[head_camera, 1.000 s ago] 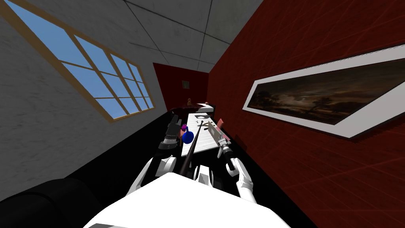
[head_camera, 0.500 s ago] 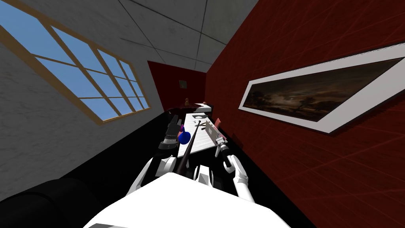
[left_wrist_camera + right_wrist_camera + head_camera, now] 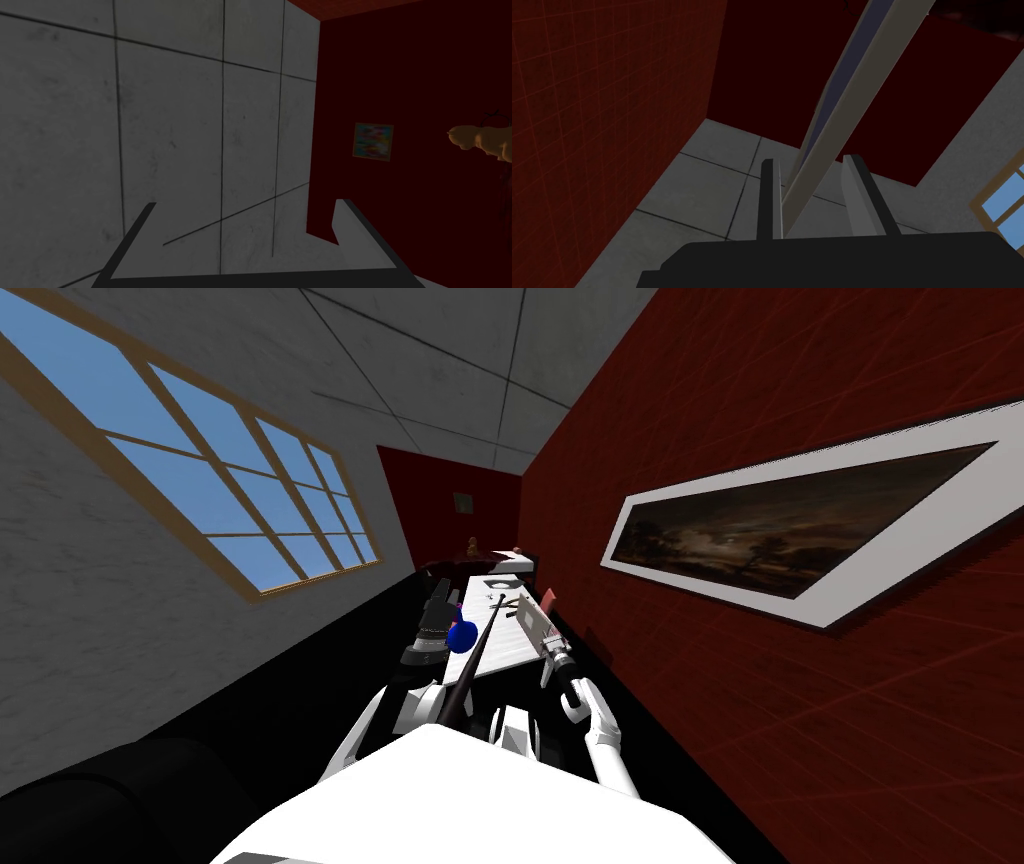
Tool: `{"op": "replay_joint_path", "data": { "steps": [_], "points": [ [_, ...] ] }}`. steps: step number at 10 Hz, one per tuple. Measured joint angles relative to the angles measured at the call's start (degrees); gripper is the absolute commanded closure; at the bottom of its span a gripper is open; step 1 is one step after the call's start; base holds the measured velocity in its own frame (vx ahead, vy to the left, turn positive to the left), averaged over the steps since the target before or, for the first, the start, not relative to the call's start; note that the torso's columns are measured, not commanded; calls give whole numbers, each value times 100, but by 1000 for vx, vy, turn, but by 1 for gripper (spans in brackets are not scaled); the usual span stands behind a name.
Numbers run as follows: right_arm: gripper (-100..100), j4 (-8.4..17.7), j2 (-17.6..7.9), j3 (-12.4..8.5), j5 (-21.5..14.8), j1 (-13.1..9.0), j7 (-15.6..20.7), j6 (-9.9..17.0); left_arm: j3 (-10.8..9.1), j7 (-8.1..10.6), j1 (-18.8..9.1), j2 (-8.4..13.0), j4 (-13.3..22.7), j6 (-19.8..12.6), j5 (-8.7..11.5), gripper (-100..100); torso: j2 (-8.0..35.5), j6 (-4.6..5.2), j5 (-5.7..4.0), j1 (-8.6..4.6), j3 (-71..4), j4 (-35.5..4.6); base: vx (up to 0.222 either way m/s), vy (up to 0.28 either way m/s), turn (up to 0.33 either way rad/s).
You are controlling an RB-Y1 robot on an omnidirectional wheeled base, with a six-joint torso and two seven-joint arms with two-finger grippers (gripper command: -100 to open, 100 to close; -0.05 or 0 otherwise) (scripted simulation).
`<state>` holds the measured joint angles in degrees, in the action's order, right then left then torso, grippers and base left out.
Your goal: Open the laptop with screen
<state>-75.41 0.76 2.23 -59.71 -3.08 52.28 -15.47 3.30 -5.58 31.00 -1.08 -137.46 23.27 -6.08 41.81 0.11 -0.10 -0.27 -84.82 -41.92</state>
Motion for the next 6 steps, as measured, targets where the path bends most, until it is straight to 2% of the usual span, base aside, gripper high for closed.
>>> {"op": "replay_joint_path", "data": {
  "steps": [2, 6],
  "points": [
    [100, 155, -10, 83, 213, -91, -281, 37, 0, 0, 0, 0, 0, 0, 0, 0, -26, 16, 1, -7, -15, 17, 20, -77, 35],
    [100, 516, 32, 69, 668, -202, -644, -52, 0, 0, 1, 0, 0, 0, 0, 0, -40, 19, -5, -21, -24, 45, 30, -76, 16]
  ]
}}
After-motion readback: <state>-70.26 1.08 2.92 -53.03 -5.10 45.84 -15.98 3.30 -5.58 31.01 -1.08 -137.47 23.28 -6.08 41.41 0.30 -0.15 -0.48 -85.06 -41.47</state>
